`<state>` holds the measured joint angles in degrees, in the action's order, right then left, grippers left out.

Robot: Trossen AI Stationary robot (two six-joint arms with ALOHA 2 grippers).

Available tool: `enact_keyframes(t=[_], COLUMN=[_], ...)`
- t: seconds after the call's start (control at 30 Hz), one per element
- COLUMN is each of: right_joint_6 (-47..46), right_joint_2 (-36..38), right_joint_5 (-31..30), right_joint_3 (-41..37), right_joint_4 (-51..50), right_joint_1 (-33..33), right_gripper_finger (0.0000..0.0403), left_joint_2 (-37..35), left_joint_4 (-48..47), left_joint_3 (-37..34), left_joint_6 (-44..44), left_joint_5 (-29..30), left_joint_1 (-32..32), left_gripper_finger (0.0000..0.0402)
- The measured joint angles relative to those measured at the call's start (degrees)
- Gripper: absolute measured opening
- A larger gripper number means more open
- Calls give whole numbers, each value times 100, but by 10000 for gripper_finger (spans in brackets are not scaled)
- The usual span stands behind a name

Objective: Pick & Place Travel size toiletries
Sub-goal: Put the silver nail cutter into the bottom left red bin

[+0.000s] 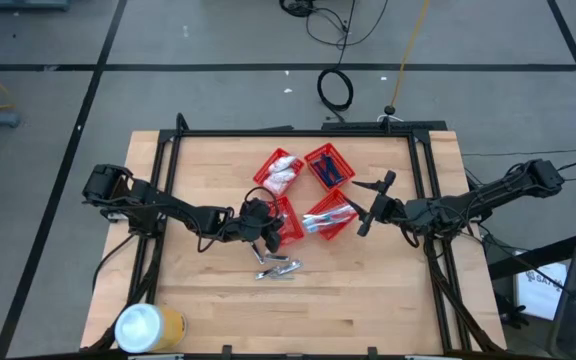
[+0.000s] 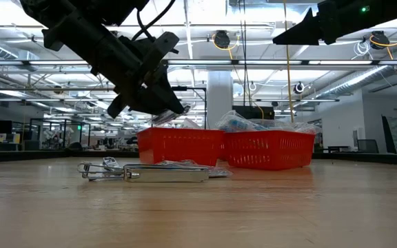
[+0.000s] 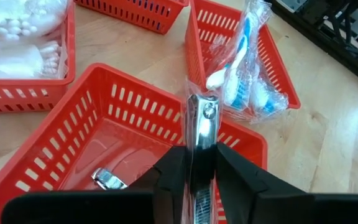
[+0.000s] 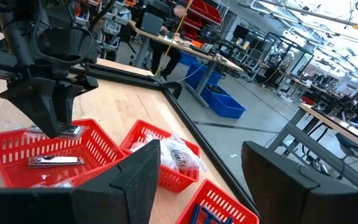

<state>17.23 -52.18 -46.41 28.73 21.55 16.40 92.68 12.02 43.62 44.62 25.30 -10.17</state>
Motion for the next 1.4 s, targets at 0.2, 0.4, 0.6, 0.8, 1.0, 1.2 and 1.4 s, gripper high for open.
enact_keyframes(t=[0.2, 0.4, 0.6, 0.8, 1.0, 1.2, 1.4], right_joint_6=[0, 0, 0, 0, 6, 9, 13], right_joint_2=[0, 0, 0, -2, -2, -2, -2], right_joint_5=[0, 0, 0, 0, 0, 0, 2], right_joint_3=[0, 0, 0, 0, 0, 0, 0], right_joint_4=[-1, -1, -1, -16, -28, -34, 31], right_joint_1=[0, 0, 1, 1, 1, 0, -27], right_gripper_finger=[212, 212, 212, 212, 212, 212, 212], left_joint_2=[0, -2, -101, -792, -1141, -861, -581], left_joint_4=[-39, -43, -50, -33, -2, -897, -1364], left_joint_3=[0, 0, 0, 2, 9, -3, 84], left_joint_6=[18, -342, -1164, -1716, -1957, -1759, -684], left_joint_5=[53, 20, -121, -759, -1927, -1536, -1478], left_joint_1=[4, 0, 2, -62, -563, -1215, -1476], left_gripper_finger=[149, 211, 231, 225, 212, 199, 179])
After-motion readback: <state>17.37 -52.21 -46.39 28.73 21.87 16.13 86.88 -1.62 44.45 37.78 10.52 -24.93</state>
